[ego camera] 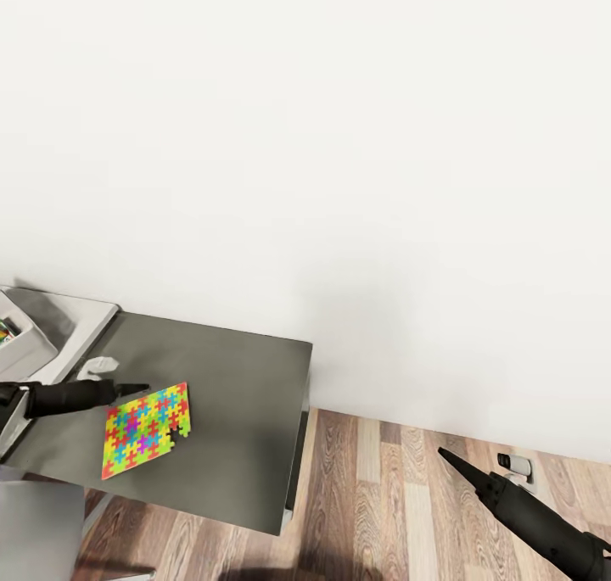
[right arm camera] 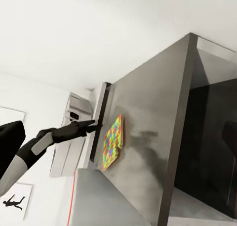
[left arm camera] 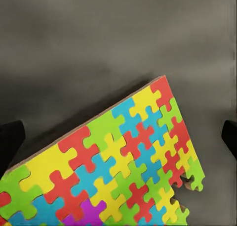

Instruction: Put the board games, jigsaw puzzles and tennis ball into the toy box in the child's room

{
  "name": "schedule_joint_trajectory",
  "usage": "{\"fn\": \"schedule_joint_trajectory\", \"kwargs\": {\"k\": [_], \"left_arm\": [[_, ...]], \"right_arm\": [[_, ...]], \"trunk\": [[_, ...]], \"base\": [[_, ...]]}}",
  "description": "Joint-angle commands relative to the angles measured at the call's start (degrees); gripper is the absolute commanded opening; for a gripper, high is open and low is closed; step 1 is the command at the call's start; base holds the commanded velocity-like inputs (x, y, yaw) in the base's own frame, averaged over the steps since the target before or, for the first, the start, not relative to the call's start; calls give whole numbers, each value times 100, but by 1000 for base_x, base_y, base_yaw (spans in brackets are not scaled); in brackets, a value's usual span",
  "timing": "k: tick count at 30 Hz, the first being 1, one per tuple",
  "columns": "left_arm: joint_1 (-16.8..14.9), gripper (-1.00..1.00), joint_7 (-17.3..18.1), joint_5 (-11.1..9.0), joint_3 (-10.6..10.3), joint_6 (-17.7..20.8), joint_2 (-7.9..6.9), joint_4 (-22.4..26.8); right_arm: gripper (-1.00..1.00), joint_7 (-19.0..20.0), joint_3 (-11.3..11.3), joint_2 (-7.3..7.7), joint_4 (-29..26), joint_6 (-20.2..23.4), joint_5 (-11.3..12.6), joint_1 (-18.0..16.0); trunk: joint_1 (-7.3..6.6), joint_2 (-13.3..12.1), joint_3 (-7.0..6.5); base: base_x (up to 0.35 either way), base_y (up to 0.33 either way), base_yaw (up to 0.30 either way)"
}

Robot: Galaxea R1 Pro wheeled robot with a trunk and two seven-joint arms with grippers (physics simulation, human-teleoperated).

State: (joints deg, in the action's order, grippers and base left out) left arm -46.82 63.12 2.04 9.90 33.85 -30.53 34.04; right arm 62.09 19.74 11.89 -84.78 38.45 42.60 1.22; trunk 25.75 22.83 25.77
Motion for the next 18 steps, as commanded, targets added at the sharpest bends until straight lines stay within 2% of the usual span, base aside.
{"fn": "schedule_joint_trajectory", "kwargs": {"k": [1,5,8,12,14,18], "left_arm": [[-3,100,48,25,43,77,-14,26],[-3,100,65,36,185,147,-93,94],[-3,100,-13,44,218,158,-111,105],[-3,100,-298,49,234,163,-148,110],[-1,100,-548,50,252,165,-159,111],[4,100,-769,54,347,170,-163,112]], "right_arm": [[100,-6,0,3,-4,40,33,1],[100,-4,2,5,-4,40,34,3],[100,-4,1,6,-1,40,36,5],[100,-4,1,6,3,40,37,5],[100,-4,3,6,4,40,35,4],[100,-4,1,6,5,40,36,4]], "trunk": [[4,9,8],[4,9,8],[4,9,8],[4,9,8],[4,9,8],[4,9,8]], "base": [[0,0,0],[0,0,0],[0,0,0],[0,0,0],[0,0,0],[0,0,0]]}}
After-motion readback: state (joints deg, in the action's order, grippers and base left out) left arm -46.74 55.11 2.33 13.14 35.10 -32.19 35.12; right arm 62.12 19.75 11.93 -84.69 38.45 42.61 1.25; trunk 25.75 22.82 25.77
